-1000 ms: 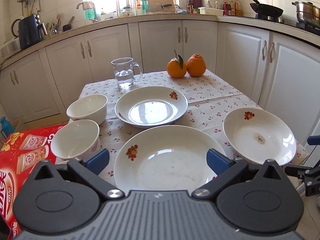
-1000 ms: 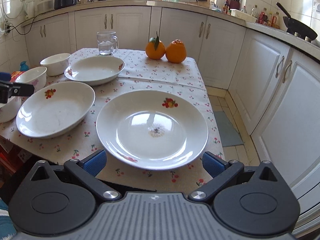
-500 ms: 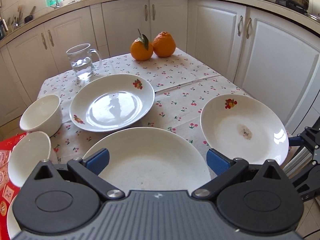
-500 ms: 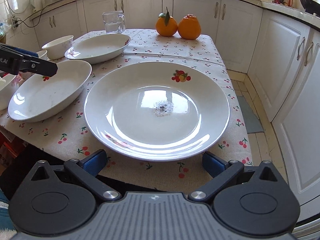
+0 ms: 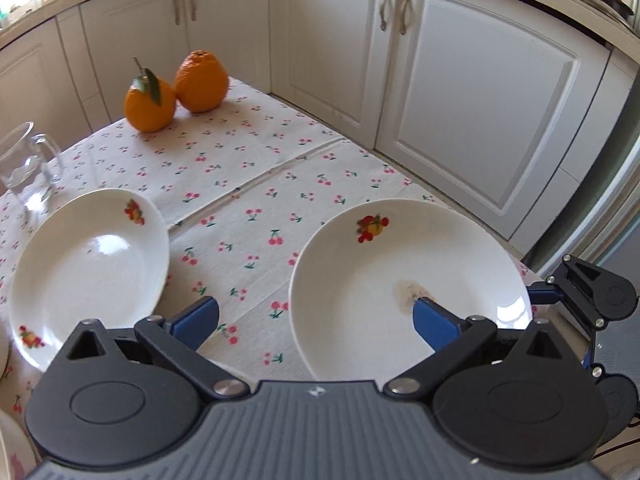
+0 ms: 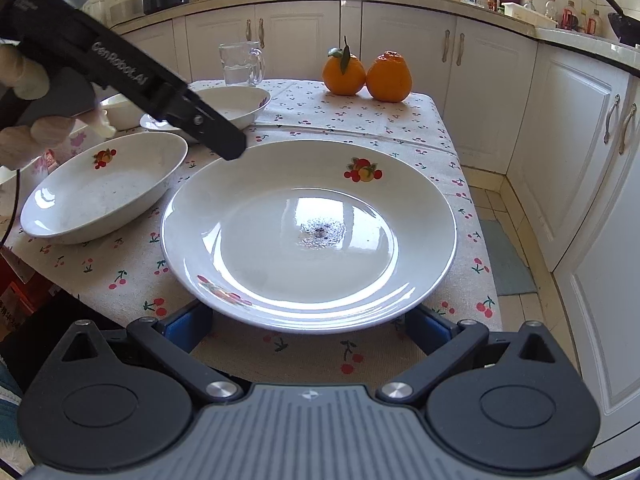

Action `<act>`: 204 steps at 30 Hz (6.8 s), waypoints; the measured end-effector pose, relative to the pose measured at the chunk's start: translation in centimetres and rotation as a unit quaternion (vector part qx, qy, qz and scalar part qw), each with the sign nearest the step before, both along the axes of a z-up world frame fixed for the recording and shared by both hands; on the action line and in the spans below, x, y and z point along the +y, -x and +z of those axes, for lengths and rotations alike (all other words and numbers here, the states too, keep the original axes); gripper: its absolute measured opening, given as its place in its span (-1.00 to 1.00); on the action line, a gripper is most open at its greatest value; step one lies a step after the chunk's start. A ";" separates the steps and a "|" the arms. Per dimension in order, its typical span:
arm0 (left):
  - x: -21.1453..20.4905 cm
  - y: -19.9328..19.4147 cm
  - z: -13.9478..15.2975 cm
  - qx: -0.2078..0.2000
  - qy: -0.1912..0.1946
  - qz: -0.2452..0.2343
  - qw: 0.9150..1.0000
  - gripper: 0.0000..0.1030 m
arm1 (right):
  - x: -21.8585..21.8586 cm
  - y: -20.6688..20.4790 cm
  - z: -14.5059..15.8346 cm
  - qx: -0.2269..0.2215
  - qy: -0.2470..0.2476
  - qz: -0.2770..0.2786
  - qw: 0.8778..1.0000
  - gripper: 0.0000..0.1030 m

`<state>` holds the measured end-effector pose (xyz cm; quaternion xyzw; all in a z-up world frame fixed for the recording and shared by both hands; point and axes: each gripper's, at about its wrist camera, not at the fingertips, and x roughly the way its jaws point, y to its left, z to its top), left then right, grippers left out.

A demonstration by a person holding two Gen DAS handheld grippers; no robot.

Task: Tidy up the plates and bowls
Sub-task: 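Reach the left gripper to the rim of the large white plate and close it, then lift the gripped white plate off the cloth with the left gripper, then carry the plate with the left gripper toward the brown-stained white plate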

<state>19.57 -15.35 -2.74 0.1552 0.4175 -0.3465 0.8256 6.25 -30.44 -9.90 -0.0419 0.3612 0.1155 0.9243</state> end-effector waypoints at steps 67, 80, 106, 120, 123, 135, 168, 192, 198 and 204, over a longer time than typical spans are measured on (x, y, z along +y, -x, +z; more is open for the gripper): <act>-8.7 -13.0 -4.4 0.074 -0.027 -0.098 0.992 0.35 | -3.1 -8.2 0.3 0.003 -0.003 0.024 1.000 0.91; -8.9 -13.6 -4.5 0.065 -0.025 -0.088 0.994 0.36 | -3.2 -9.1 0.3 0.006 -0.009 0.014 1.000 0.91; -2.8 -4.8 3.2 -0.046 -0.010 -0.063 0.997 0.69 | -0.6 -3.0 4.0 -0.033 -0.026 0.009 0.999 1.00; 1.9 2.4 4.2 -0.101 -0.010 -0.021 0.995 0.69 | 1.3 0.2 5.4 -0.066 -0.022 0.003 0.998 1.00; 3.4 4.1 3.8 -0.109 -0.004 -0.002 0.994 0.69 | 1.5 0.6 5.6 -0.069 -0.026 0.004 0.997 1.00; 10.3 9.7 1.5 -0.118 0.001 0.113 0.987 0.76 | 2.8 1.6 5.2 -0.064 -0.039 0.030 0.997 1.00; 15.9 1.3 -1.4 0.003 -0.064 0.134 0.989 0.74 | 11.6 -4.7 0.0 0.001 -0.009 0.258 0.966 1.00; 16.2 -2.4 -2.4 0.096 -0.078 0.082 0.989 0.09 | 12.6 -4.6 0.2 -0.012 -0.010 0.297 0.955 0.70; 16.0 -2.9 -2.4 0.108 -0.088 0.069 0.988 0.08 | 12.3 -4.7 0.1 -0.014 -0.019 0.300 0.954 0.69; 16.2 -3.0 -2.4 0.113 -0.085 0.066 0.988 0.06 | 12.4 -4.7 0.2 -0.012 -0.016 0.300 0.954 0.68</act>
